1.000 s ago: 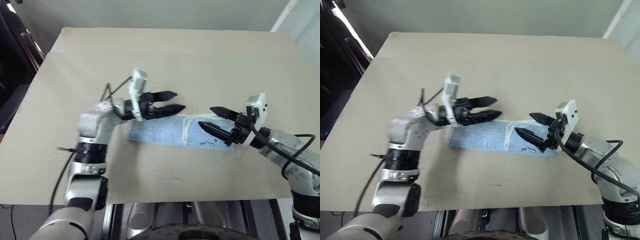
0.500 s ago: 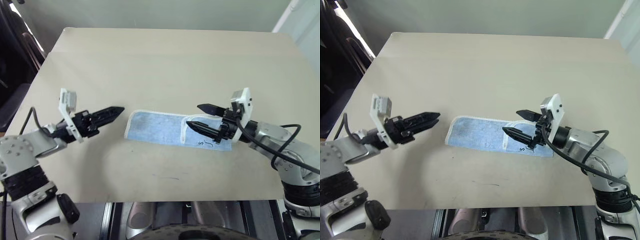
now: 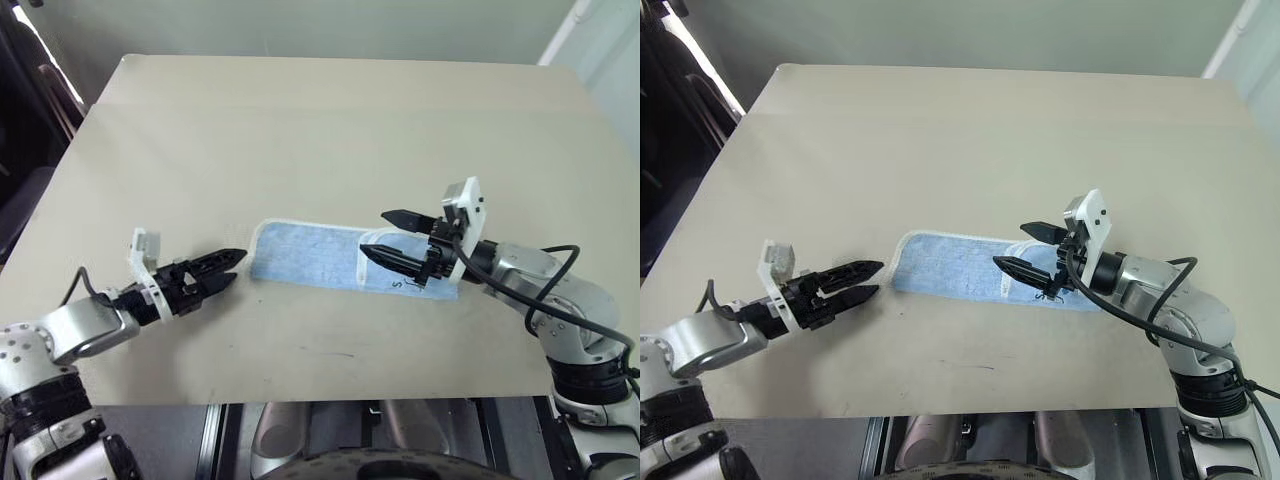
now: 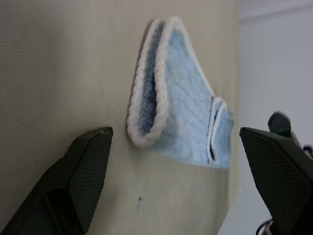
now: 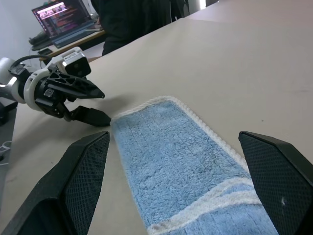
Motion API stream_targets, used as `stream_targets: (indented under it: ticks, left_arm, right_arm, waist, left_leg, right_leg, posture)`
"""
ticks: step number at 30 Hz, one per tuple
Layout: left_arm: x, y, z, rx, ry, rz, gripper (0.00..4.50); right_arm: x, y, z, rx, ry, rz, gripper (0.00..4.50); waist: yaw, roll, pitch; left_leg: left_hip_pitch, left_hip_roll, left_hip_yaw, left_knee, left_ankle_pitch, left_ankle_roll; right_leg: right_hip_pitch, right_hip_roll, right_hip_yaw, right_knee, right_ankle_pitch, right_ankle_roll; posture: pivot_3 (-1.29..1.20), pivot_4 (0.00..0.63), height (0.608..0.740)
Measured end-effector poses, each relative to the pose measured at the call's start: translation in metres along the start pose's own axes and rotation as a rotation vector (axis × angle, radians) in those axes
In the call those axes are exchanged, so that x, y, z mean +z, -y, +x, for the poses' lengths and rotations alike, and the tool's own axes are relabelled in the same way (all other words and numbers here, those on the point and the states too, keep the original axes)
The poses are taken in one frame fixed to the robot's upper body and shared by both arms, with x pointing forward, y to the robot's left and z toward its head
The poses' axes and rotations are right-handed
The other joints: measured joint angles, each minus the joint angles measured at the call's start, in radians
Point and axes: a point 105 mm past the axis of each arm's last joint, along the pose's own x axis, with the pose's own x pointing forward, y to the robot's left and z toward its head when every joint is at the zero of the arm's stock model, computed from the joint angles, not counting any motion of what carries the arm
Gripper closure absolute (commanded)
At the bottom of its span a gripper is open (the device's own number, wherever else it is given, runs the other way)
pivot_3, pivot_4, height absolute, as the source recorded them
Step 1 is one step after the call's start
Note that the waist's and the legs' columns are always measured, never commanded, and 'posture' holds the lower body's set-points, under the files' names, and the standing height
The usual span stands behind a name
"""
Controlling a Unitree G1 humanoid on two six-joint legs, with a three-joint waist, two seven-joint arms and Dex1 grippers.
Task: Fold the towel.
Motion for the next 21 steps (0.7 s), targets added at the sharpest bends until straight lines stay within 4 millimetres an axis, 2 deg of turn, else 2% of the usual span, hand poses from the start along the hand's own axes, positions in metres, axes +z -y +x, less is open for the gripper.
stream_targets:
  ticks: [17, 21]
  left_arm:
    - [-0.003, 0.015, 0.039, -0.022, 0.018, -0.059, 0.00]
    - [-0.006, 0.016, 0.045, -0.018, 0.010, -0.061, 0.89]
  right_arm:
    - [-0.006, 0.003, -0.003, -0.068, -0.001, 0.003, 0.04]
    - [-0.006, 0.004, -0.003, -0.072, -0.003, -0.002, 0.00]
  waist:
    - [0.012, 0.001, 0.000]
    - [0.011, 0.000, 0.001]
  left_leg:
    - [-0.001, -0.003, -0.003, 0.001, -0.002, -0.005]
    - [-0.001, -0.002, -0.003, 0.001, 0.000, -0.002]
  right_leg:
    - [0.004, 0.002, 0.001, 0.000, 0.000, 0.000]
    - [0.003, 0.003, 0.001, 0.000, 0.000, 0.001]
  posture:
    - [0.00, 0.150, 0.697]
    - [0.00, 0.150, 0.697]
